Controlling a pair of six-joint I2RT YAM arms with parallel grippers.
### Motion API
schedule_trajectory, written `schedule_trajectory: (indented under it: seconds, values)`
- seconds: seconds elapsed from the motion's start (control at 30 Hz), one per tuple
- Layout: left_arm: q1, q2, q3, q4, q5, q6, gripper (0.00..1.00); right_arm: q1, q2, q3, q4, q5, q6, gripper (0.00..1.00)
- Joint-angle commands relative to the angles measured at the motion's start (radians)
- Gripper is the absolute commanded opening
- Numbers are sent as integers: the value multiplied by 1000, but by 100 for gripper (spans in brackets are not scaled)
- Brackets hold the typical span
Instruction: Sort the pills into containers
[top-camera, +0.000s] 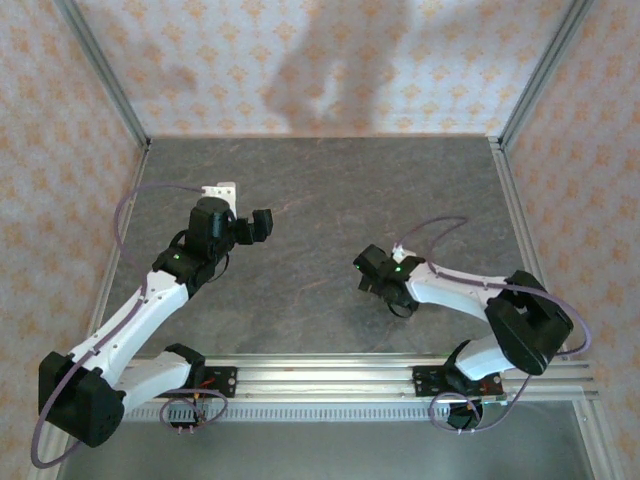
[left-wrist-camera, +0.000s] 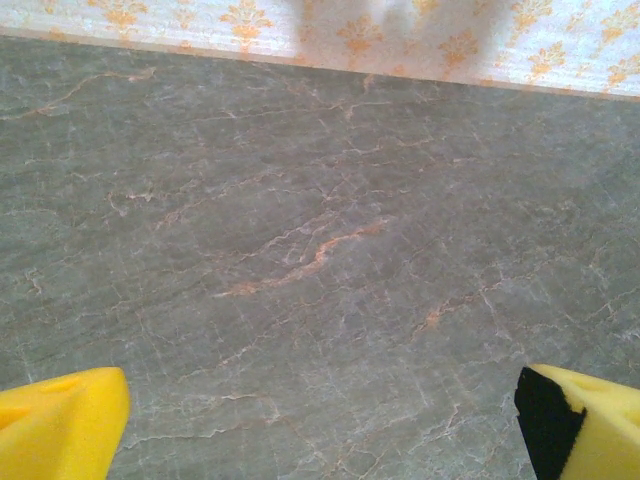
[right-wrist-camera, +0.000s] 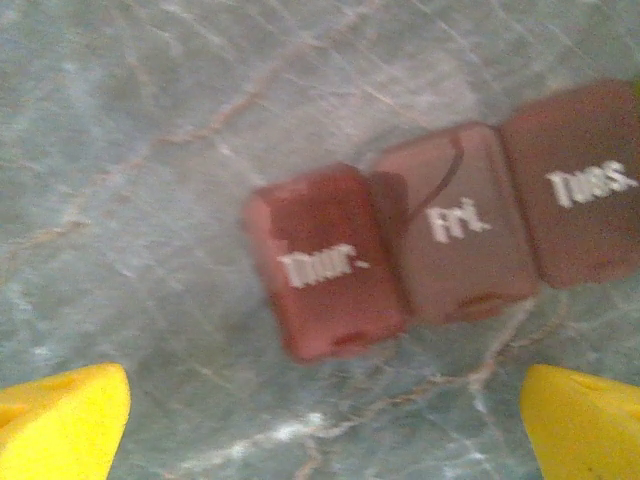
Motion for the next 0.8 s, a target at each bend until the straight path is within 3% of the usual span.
schedule_trajectory:
  seconds: [0.0, 0.43, 0.77]
  values:
    - [-5, 10, 3, -12, -7, 14, 100, -32, -48, -42, -37, 50, 27, 100]
    - [-5, 31, 2, -9, -2, 13, 100, -141, 55, 72, -27, 67, -98, 100]
    - [-5, 32, 1, -19, -15, 37, 100, -155, 183, 194, 31, 38, -189, 100]
